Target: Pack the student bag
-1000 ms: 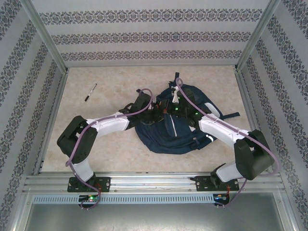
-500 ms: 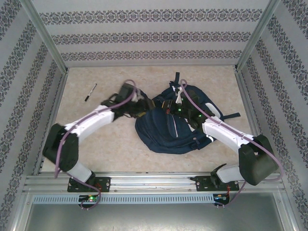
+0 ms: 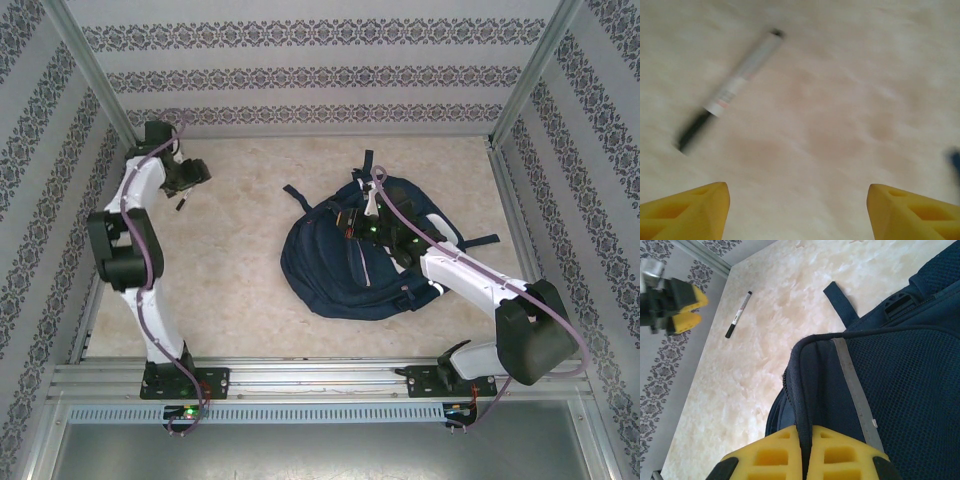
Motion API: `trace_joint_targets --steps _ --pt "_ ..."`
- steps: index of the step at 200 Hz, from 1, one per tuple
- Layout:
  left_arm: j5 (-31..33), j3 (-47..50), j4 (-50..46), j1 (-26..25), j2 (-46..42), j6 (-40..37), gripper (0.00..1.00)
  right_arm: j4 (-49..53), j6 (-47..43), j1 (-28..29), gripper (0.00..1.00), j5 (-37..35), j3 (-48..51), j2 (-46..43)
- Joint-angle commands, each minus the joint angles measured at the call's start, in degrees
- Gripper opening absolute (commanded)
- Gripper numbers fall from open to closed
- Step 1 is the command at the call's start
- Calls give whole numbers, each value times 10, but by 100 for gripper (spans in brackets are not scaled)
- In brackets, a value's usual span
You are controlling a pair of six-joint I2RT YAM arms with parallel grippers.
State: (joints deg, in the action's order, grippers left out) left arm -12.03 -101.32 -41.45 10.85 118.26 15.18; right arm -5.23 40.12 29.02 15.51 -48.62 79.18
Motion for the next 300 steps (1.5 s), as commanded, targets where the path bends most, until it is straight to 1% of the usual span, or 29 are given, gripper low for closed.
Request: trace_joint_targets --steps 1,23,47,59,71,88,95,103,107,112,115,131,140,154,160,176,181,195,203,208,220,231,238,245,261,279,300 --pt "62 -88 -97 3 67 -116 73 -14 -8 5 0 14 -2 0" --pt "54 -156 -116 22 138 -140 74 -12 -7 6 0 19 4 0" --pt "53 -175 -113 27 182 -169 75 -7 -2 9 0 25 10 1" --pt "47 -184 -119 26 205 -185 78 -7 1 10 0 28 12 2" --pt "69 -197 -129 26 228 -189 77 -6 2 11 0 28 13 3" --pt "97 -230 -164 27 268 -187 70 -2 3 12 0 29 8 9" --pt "103 -242 -177 27 283 -184 65 -1 3 12 0 30 5 10" --pt "104 -252 -190 26 294 -185 53 0 3 12 0 30 1 11" --pt "105 -254 -195 26 298 -186 45 0 2 13 0 30 -1 11" --pt "103 -257 -201 25 301 -183 32 0 2 13 0 29 -4 13" --pt "102 -258 -203 25 302 -179 27 0 2 14 0 28 -5 13" --pt "75 -244 -206 24 288 -169 20 0 3 15 0 22 -13 16" --pt "65 -225 -201 20 270 -159 14 1 4 15 0 19 -19 18" --pt "34 -175 -183 13 225 -144 10 3 6 14 0 17 -26 19" --pt "12 -149 -172 10 200 -135 6 4 7 13 0 17 -30 19" --pt "-45 -58 -131 0 120 -82 5 5 4 9 0 20 -35 19" --pt "-64 -24 -110 -4 86 -65 2 6 3 7 0 22 -37 20" --pt "-64 69 -60 -41 -6 -15 1 7 3 -1 0 25 -40 23" --pt "-89 128 -20 -67 -64 17 1 6 1 -5 0 26 -42 26" --pt "-101 164 4 -81 -99 48 1 6 -1 -7 0 25 -43 30" --pt "-128 257 75 -114 -186 171 0 4 -7 -11 0 25 -49 40" --pt "-168 343 179 -154 -260 274 0 5 -10 -15 0 30 -59 52" --pt "-168 385 228 -185 -301 328 0 4 -10 -17 0 37 -64 59" --pt "-156 414 259 -216 -334 368 0 4 -9 -18 0 43 -69 65" --pt "-124 453 306 -281 -381 420 0 2 -3 -22 0 58 -76 73" --pt "-107 465 328 -341 -388 452 0 2 -1 -28 0 62 -77 71" --pt "-102 476 386 -401 -361 496 0 3 -2 -35 0 66 -75 60"
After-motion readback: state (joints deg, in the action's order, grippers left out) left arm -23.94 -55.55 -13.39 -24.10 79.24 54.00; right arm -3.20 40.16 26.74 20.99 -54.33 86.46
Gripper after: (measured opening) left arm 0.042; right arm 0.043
